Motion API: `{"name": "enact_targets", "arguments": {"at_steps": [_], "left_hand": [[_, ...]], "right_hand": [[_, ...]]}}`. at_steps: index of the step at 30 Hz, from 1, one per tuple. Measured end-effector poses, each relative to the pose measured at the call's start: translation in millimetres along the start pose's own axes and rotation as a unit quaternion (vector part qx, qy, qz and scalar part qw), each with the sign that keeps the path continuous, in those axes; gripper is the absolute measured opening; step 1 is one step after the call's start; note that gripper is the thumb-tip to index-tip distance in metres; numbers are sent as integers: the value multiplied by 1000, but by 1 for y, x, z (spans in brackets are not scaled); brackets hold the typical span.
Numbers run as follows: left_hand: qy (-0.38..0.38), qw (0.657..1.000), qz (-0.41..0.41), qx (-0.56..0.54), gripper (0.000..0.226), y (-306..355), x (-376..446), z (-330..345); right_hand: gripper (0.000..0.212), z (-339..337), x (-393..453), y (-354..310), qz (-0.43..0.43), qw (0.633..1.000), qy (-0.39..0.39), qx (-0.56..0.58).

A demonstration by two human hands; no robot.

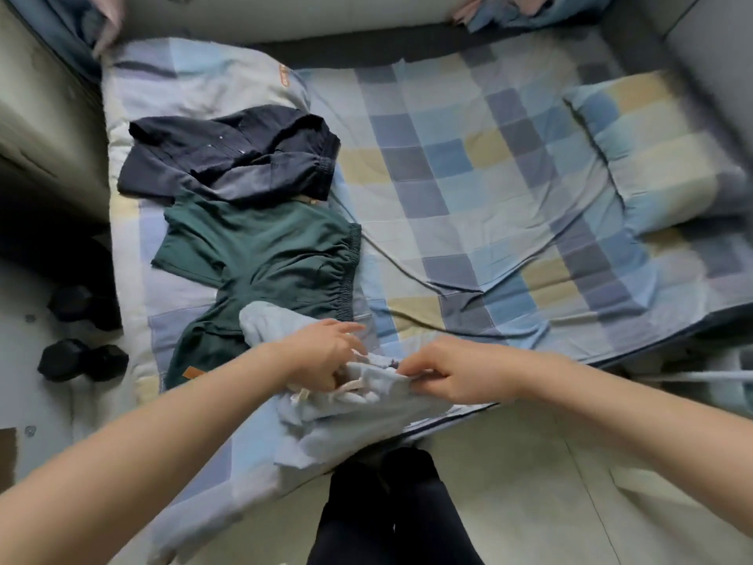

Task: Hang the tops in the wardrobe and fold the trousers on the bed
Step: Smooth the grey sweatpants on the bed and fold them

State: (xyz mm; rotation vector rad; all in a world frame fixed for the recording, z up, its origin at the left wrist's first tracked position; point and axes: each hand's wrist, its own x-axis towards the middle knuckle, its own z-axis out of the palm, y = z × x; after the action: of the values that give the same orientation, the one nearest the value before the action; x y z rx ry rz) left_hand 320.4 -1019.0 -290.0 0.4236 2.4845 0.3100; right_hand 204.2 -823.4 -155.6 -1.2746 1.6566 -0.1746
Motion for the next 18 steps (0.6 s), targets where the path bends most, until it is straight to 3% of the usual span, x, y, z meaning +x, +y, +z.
{"name": "enact_targets", "arguments": {"at_steps": [4, 10, 13, 15, 18], "left_hand": [[19, 995, 15, 101, 27, 2, -3, -39], [-4, 967, 38, 252, 29, 10, -1, -120], [71, 967, 117, 216, 17, 48, 6, -153], [128, 953, 149, 231, 18, 79, 15, -172], [212, 931, 168, 245, 22, 123, 33, -201]], "right_hand": [[19, -12, -73, 4, 22, 999, 23, -35], [17, -39, -187, 57, 66, 990, 121, -10], [33, -38, -237, 104, 104, 977, 182, -30], [44, -29, -269, 139, 143, 960, 189, -148], [44, -9, -321, 189, 178, 900, 151, -368]]}}
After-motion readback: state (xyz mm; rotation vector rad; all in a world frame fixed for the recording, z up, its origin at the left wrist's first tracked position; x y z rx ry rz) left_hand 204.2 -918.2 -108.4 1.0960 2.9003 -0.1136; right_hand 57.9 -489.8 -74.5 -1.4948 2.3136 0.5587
